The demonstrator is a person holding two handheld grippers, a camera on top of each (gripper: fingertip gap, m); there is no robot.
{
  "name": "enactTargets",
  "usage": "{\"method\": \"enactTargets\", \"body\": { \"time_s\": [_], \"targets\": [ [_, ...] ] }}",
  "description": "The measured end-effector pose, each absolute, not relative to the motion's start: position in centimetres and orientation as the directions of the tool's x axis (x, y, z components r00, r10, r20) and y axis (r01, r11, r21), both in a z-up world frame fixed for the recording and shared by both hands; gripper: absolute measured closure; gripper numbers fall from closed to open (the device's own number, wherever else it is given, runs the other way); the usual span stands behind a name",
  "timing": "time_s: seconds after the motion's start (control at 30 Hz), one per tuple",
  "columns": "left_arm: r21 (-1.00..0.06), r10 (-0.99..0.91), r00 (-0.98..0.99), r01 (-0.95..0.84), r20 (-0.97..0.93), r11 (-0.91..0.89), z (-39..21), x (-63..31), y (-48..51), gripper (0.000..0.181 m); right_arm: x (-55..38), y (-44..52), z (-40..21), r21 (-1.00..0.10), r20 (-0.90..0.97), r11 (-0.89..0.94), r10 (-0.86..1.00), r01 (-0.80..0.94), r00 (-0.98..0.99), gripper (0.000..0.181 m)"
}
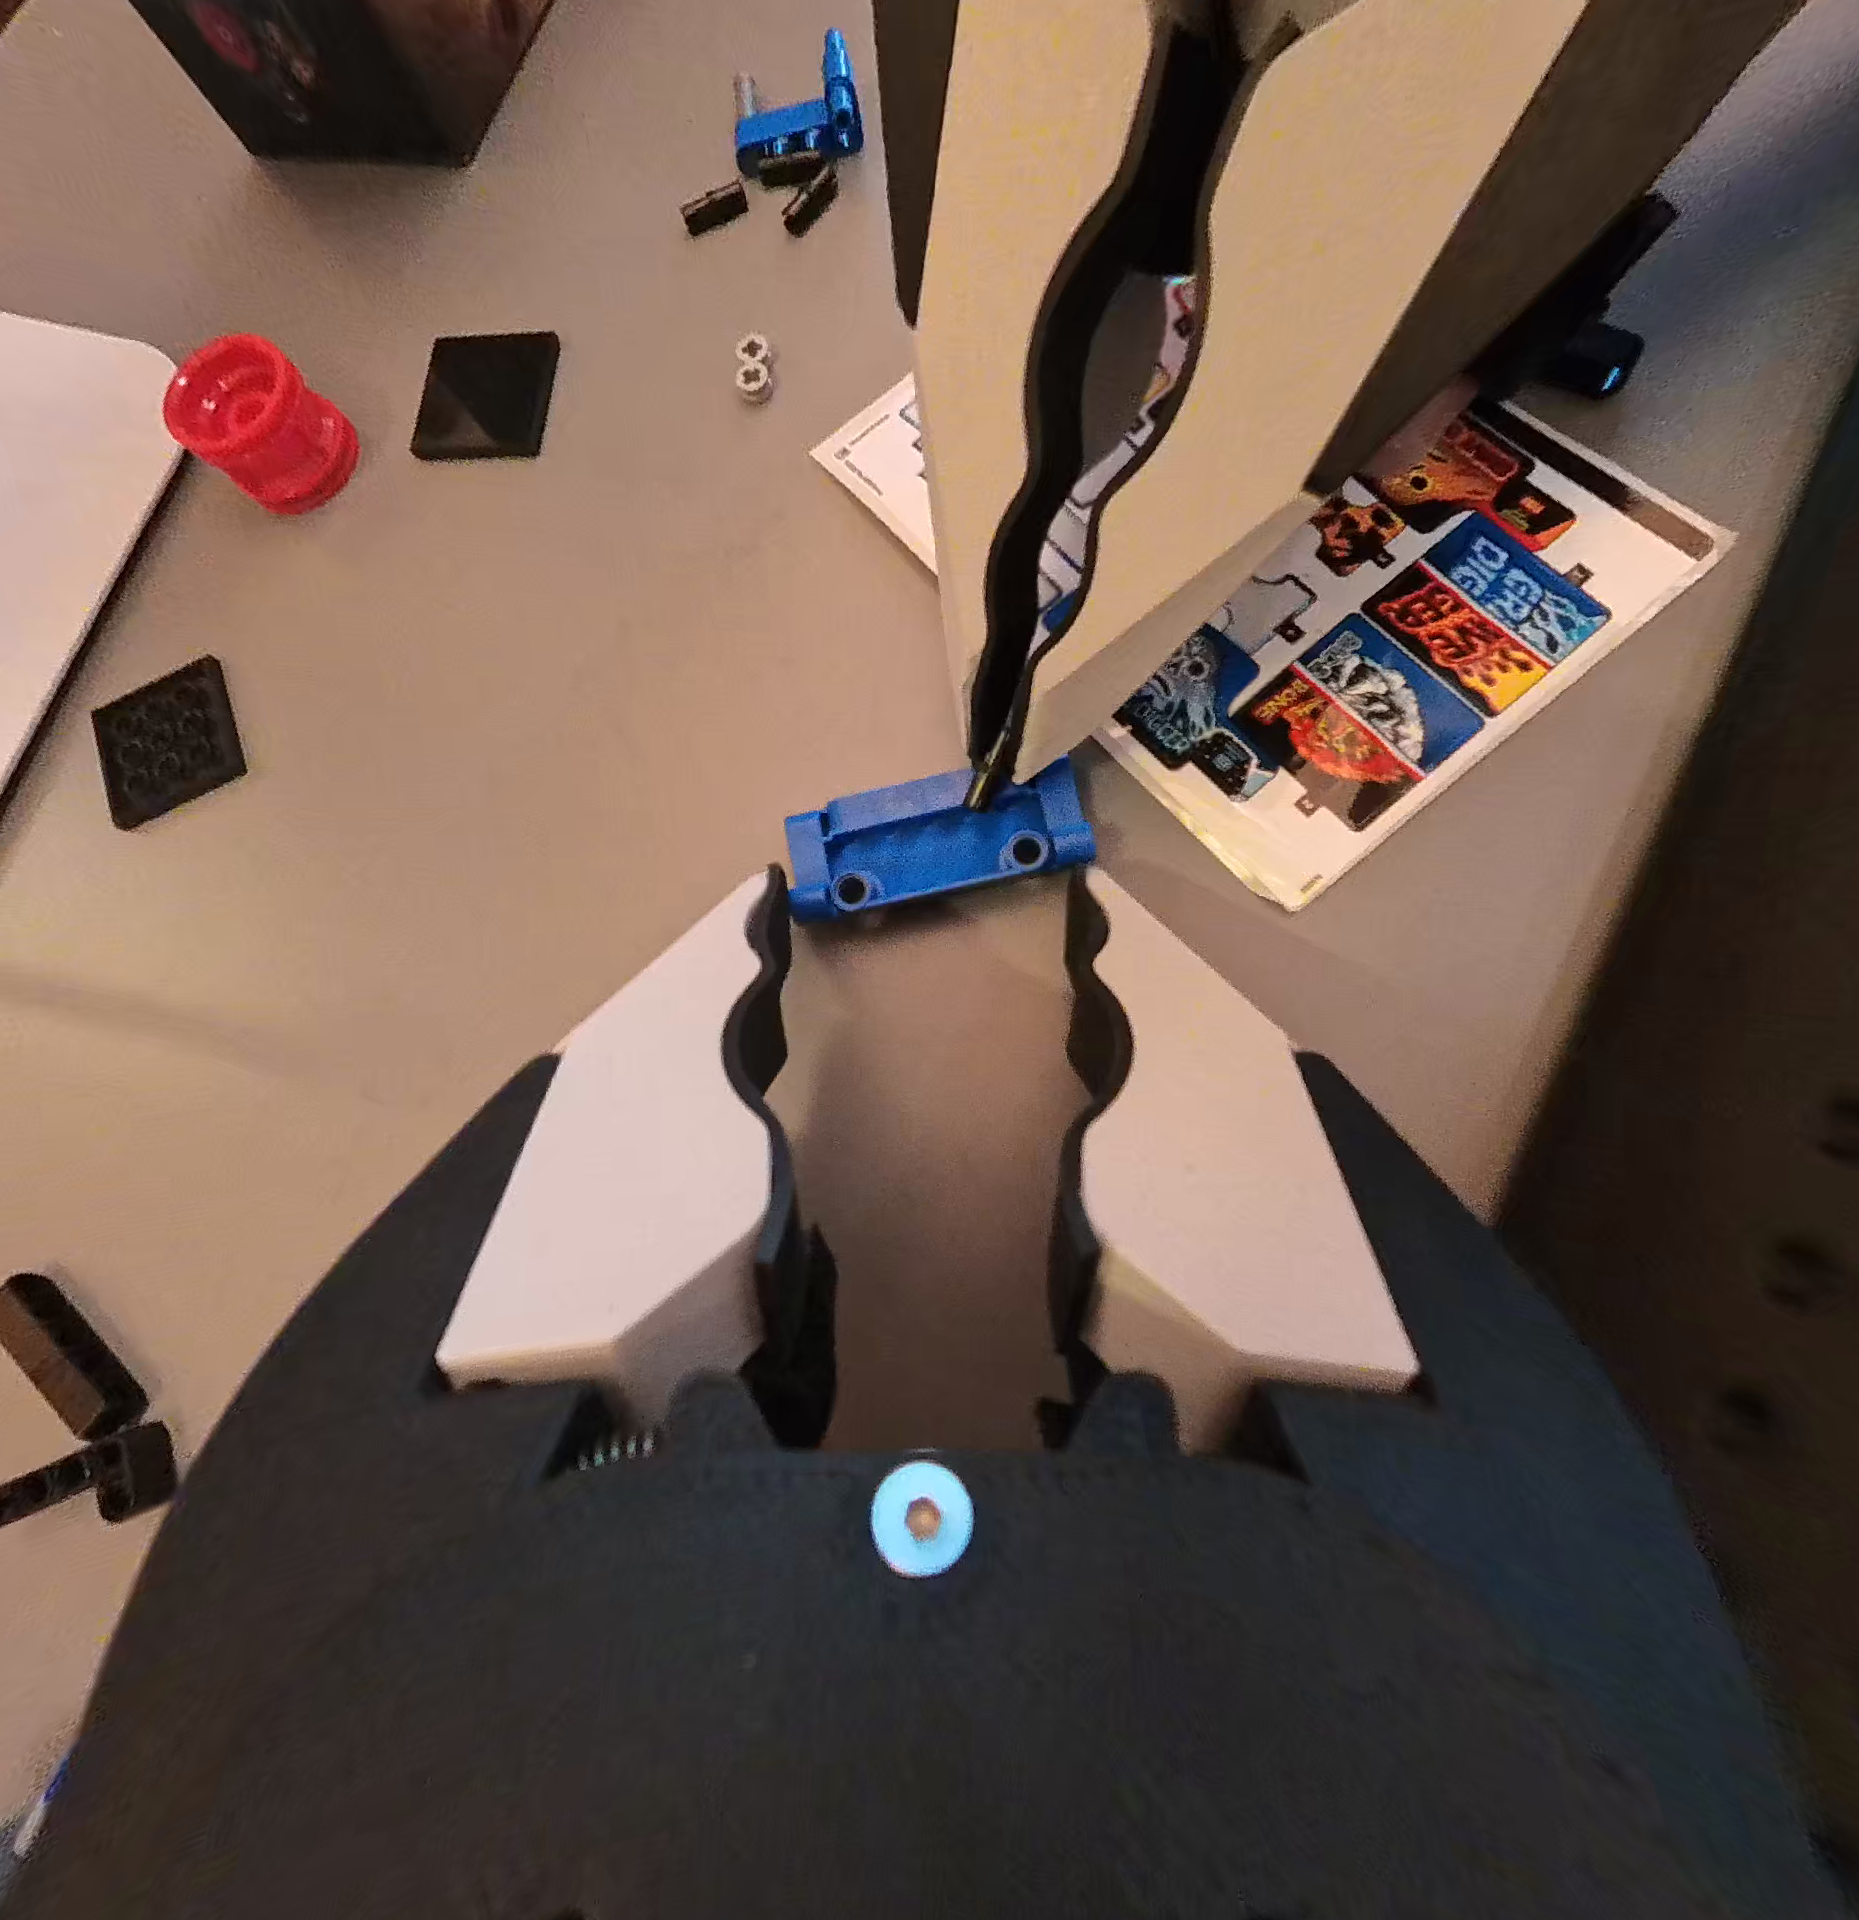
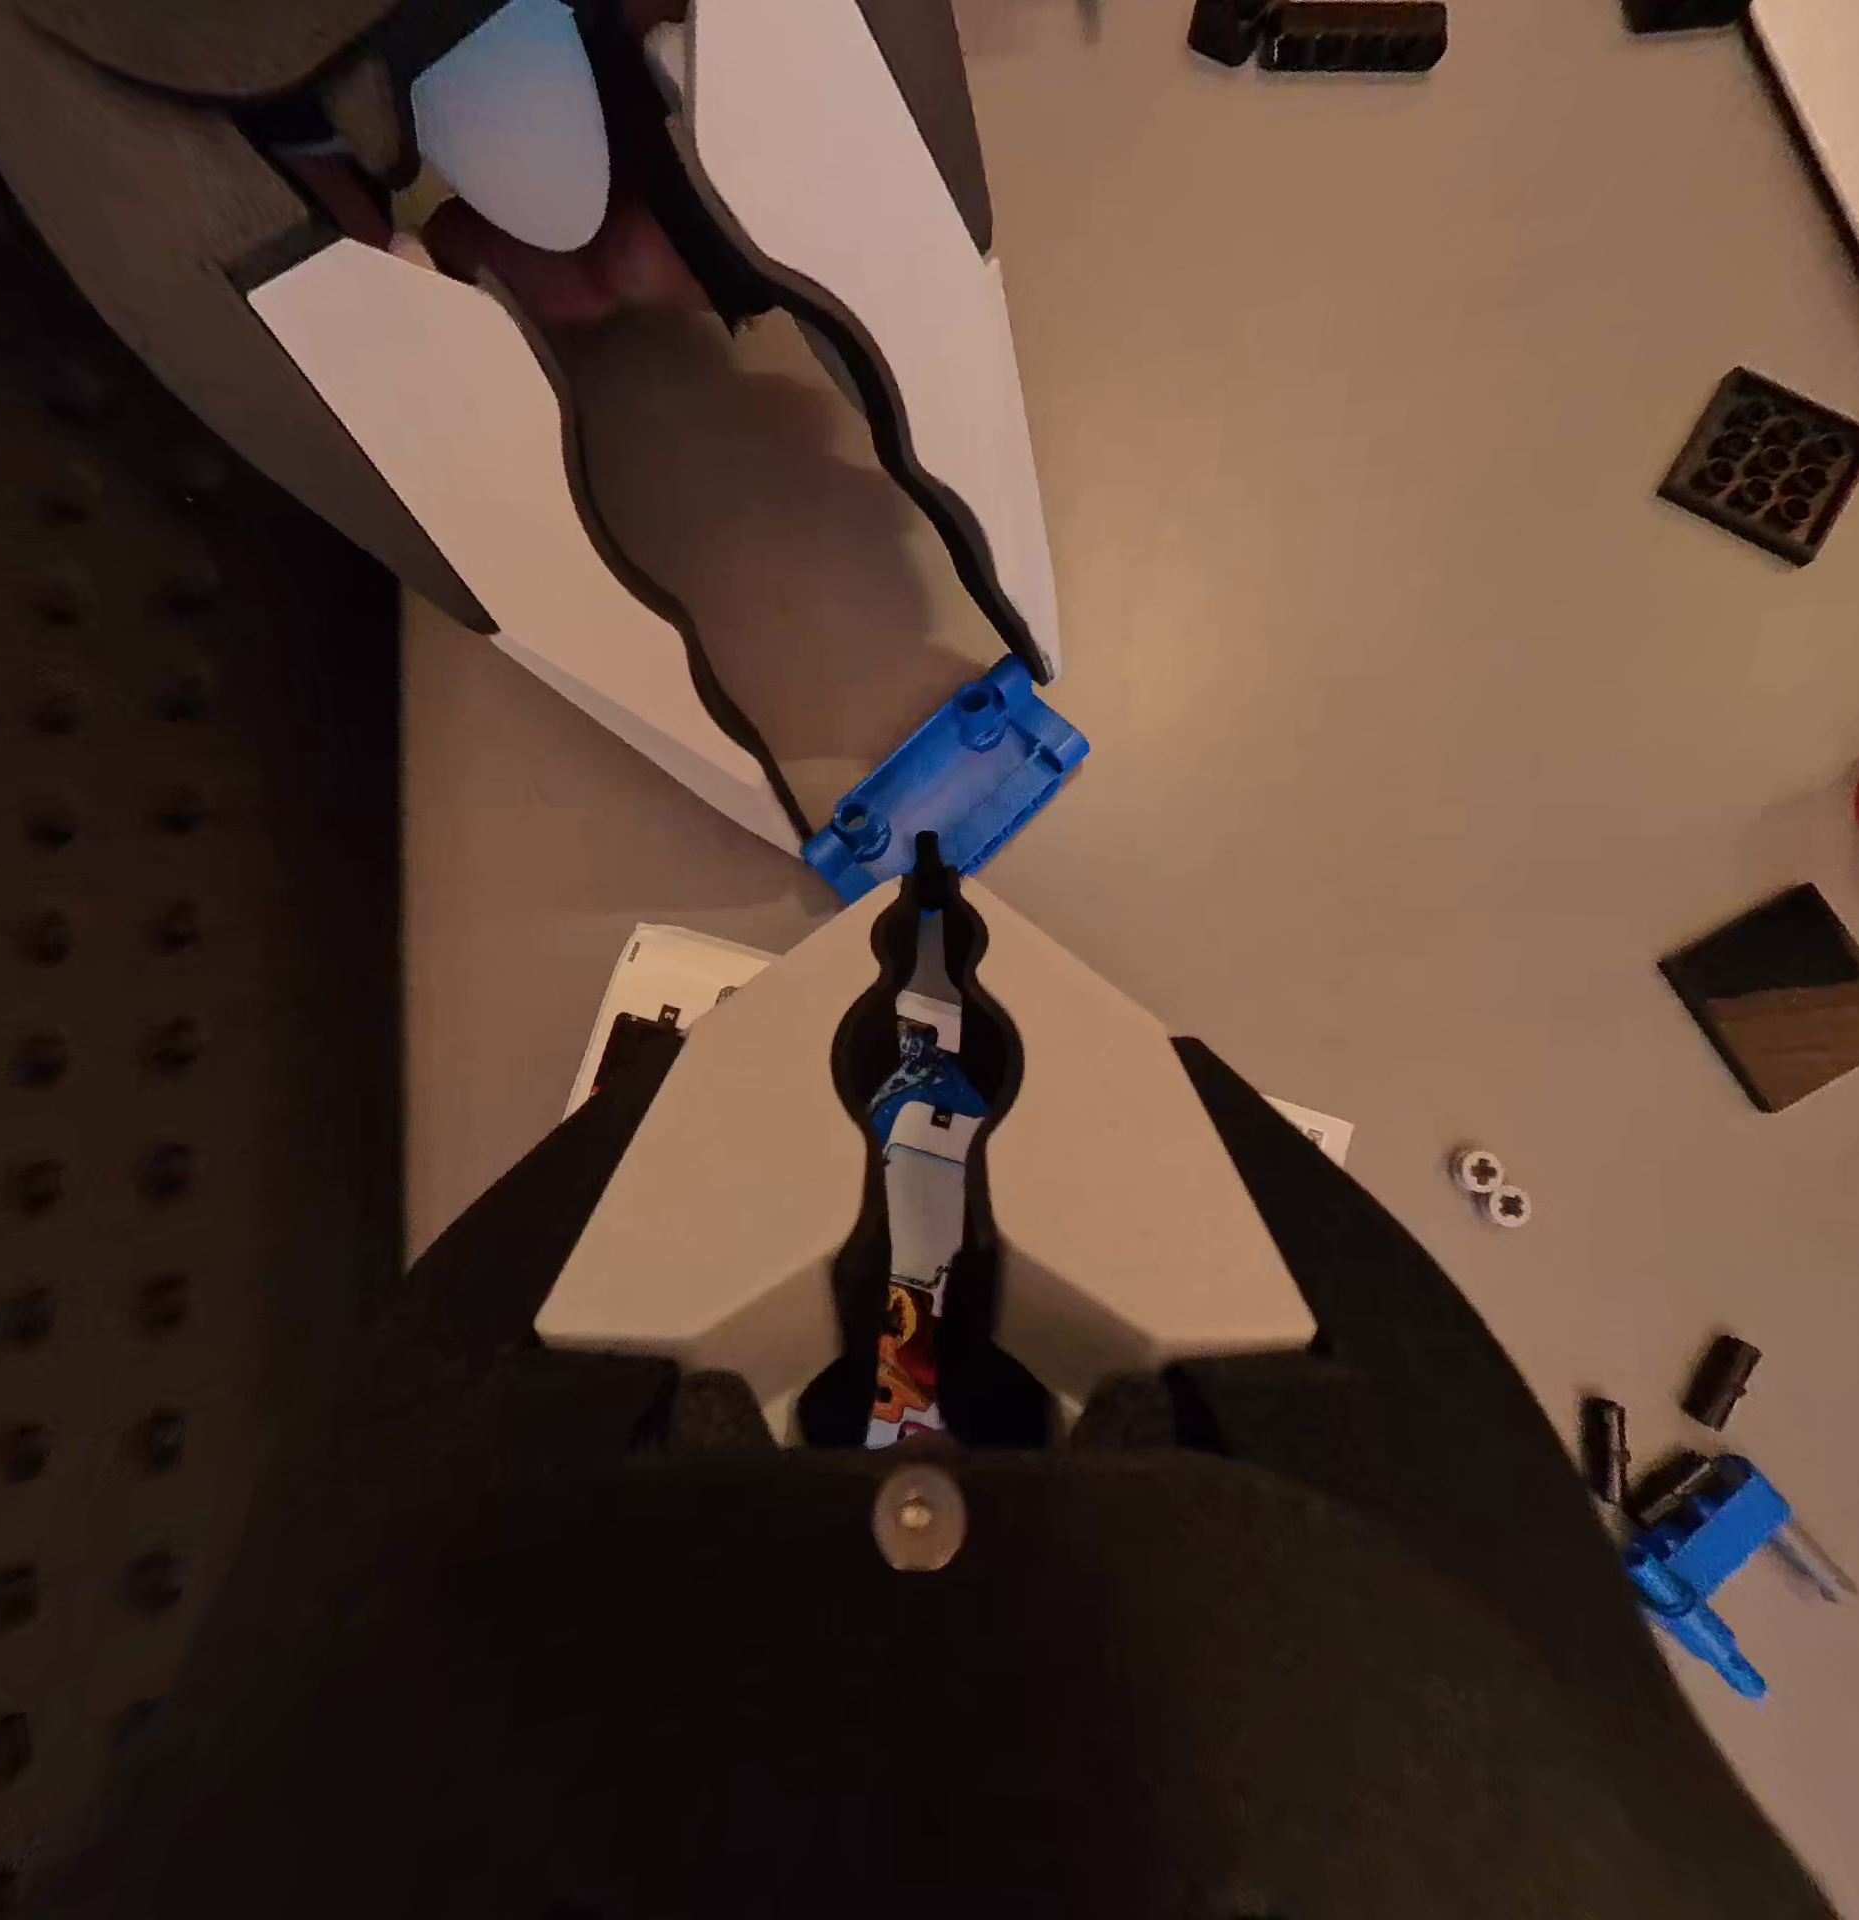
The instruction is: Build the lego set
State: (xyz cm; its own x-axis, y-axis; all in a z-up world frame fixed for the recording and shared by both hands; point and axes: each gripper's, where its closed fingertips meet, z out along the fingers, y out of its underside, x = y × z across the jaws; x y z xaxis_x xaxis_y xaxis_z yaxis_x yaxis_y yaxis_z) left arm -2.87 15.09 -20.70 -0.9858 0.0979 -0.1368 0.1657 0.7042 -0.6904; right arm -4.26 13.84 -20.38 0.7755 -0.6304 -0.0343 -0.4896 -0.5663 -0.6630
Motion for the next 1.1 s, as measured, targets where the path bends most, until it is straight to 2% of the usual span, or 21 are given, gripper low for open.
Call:
{"method": "enactTargets", "body": {
  "time_s": [0.33, 0.4, 0.53, 0.6, 0.8, 0.93, 1.1],
  "targets": [
    [-0.706, 0.062, -0.997, 0.083, -0.056, 0.703, -20.9, -2.9, 15.3, 0.129, -4.3, 13.7, -20.4, -0.688, -0.076, -0.511, -0.655, -0.515, 0.752, 0.179],
    [-0.71, 0.07, -0.996, 0.089, -0.056, 0.699, -21.0, -3.3, 15.0, 0.12, -4.3, 13.7, -20.4, -0.69, -0.085, -0.503, -0.658, -0.521, 0.748, 0.179],
    [-0.721, 0.067, -0.997, 0.081, -0.049, 0.688, -21.0, -3.4, 14.7, 0.116, -4.3, 13.7, -20.4, -0.7, -0.113, -0.473, -0.666, -0.535, 0.737, 0.179],
    [-0.724, 0.06, -0.995, 0.102, -0.083, 0.682, -20.8, -3.0, 14.6, 0.123, -4.3, 13.7, -20.4, -0.701, -0.121, -0.468, -0.666, -0.538, 0.736, 0.179],
    [-0.74, 0.116, -0.984, 0.176, -0.133, 0.649, -20.2, -3.0, 14.0, 0.123, -4.4, 13.6, -20.4, -0.703, -0.131, -0.461, -0.665, -0.542, 0.735, 0.179],
    [-0.706, 0.167, -0.964, 0.266, -0.208, 0.656, -19.8, -3.0, 14.1, 0.123, -4.3, 13.4, -19.5, -0.722, -0.131, -0.447, -0.662, -0.529, 0.738, 0.179],
    [-0.65, 0.239, -0.93, 0.366, -0.279, 0.666, -19.3, -3.2, 13.9, 0.123, -3.5, 12.8, -18.3, -0.72, -0.008, -0.518, -0.66, -0.462, 0.751, 0.179]
  ]
}}
